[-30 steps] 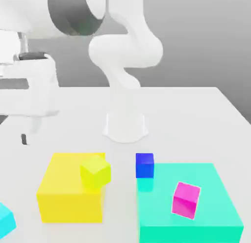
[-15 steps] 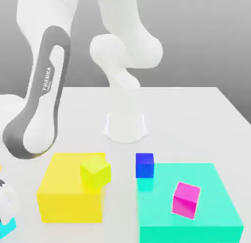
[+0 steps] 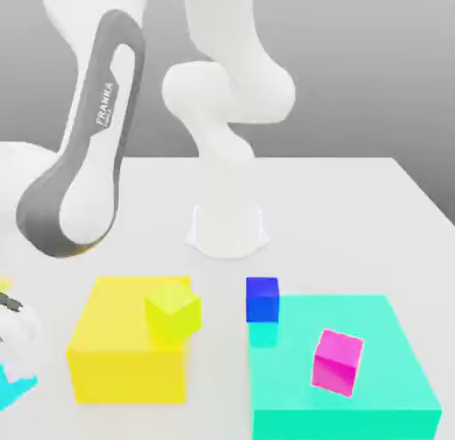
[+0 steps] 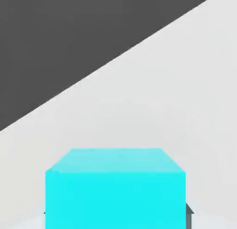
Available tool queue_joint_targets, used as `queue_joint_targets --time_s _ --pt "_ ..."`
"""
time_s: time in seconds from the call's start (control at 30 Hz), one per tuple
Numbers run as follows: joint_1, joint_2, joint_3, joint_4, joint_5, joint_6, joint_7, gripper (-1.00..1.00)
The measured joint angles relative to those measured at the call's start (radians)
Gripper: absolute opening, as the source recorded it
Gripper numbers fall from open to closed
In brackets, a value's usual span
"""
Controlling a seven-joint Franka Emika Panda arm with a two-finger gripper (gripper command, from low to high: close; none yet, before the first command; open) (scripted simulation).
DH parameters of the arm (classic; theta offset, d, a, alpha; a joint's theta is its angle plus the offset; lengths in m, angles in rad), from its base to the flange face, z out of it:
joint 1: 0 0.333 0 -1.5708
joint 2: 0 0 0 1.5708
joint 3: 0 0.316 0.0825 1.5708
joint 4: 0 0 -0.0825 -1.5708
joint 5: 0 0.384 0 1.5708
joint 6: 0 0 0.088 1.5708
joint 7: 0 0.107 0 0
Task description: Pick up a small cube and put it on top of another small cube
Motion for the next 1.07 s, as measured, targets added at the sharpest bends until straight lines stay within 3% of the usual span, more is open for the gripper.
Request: queue_joint_targets --time_s 0.67,0.87,0.9,1.07 --pt "0.288 -0.714 0.292 -0.483 -0.181 -0.197 -0.052 -1.00" --pt "0.288 -0.606 0.319 -0.574 -0.200 0.011 -0.040 -1.00" --pt "0.287 -0.587 0.321 -0.580 -0.200 0.037 -0.040 1.00" --pt "0.287 -0.587 0.321 -0.580 -0.200 0.037 -0.040 1.00"
